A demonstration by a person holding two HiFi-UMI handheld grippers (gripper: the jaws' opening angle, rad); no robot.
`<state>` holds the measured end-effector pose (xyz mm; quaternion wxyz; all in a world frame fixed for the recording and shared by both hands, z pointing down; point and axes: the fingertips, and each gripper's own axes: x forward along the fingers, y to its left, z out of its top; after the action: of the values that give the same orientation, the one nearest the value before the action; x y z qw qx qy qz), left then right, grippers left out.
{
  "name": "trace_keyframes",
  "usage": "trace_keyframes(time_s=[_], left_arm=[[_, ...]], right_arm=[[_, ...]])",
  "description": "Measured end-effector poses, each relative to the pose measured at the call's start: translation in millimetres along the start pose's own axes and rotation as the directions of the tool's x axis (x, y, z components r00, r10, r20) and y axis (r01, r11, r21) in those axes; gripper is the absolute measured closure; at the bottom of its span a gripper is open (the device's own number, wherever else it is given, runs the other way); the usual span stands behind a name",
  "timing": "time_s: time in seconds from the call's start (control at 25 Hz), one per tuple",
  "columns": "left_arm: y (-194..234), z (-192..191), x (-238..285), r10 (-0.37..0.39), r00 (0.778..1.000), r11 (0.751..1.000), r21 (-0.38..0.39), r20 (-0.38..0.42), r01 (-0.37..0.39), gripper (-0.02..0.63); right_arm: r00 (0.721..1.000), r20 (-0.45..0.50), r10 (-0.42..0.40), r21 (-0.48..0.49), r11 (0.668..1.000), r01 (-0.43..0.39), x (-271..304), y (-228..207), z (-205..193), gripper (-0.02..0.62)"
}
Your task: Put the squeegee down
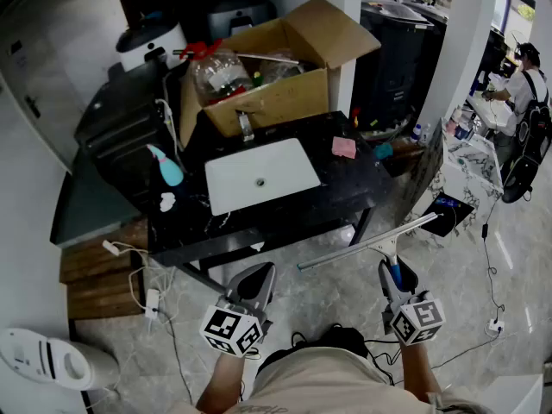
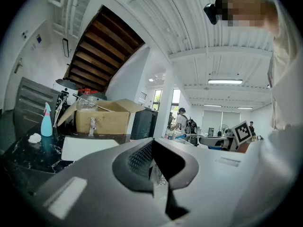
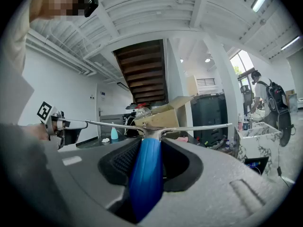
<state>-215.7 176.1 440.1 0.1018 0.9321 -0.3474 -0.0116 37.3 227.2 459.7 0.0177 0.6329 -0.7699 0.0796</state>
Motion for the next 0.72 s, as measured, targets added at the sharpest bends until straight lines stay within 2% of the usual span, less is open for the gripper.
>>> trace_keyframes(time_s=[0.4, 0.72], left_arm=[[7.2, -6.5, 15.3, -0.051, 0.999, 0.999, -0.020, -0.012, 0.051, 0.592], [-3.4, -17.6, 49.4, -0.124, 0.991, 0.990, -0.067, -0.049, 0.120, 0.592]], right_arm=[[0.999, 0.002, -0.042, -0.010, 0.999, 0.042, 8.4, -3.9, 4.5, 0.463], [0.987, -0.097, -0.126, 0.015, 0.992, 0.128, 0.6, -29.6, -24.7, 0.463]])
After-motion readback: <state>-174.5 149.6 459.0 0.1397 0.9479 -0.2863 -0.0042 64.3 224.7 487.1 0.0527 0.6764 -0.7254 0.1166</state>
